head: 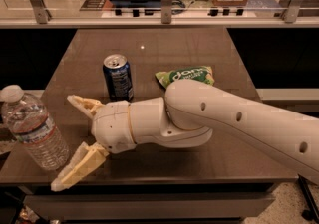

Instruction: Pick water bottle

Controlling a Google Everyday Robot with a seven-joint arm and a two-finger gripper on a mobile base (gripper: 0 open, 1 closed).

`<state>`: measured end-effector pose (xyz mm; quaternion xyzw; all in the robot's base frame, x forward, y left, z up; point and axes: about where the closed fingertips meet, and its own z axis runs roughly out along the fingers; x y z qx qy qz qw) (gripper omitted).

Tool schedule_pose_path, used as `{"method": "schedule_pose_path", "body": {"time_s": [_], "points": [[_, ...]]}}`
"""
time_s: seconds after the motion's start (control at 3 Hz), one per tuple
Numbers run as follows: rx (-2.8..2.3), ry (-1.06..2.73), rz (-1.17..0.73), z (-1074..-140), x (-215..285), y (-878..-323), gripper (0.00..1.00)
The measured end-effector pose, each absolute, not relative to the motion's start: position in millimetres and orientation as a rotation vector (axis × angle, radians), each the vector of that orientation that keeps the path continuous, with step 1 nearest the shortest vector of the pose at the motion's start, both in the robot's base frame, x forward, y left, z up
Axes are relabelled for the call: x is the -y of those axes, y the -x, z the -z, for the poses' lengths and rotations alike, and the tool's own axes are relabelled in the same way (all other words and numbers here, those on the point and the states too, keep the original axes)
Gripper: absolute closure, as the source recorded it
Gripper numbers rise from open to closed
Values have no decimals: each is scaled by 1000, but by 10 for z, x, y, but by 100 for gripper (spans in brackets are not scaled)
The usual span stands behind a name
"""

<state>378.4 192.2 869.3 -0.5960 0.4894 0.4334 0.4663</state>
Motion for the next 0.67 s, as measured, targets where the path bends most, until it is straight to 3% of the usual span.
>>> {"method": "schedule_pose_path", "body": {"time_s": [0.33, 0.67], "points": [[-1189, 1450, -1075, -8677, -2095, -3883, 0], [-1184, 1437, -1093, -8659, -2304, -3905, 17]]}}
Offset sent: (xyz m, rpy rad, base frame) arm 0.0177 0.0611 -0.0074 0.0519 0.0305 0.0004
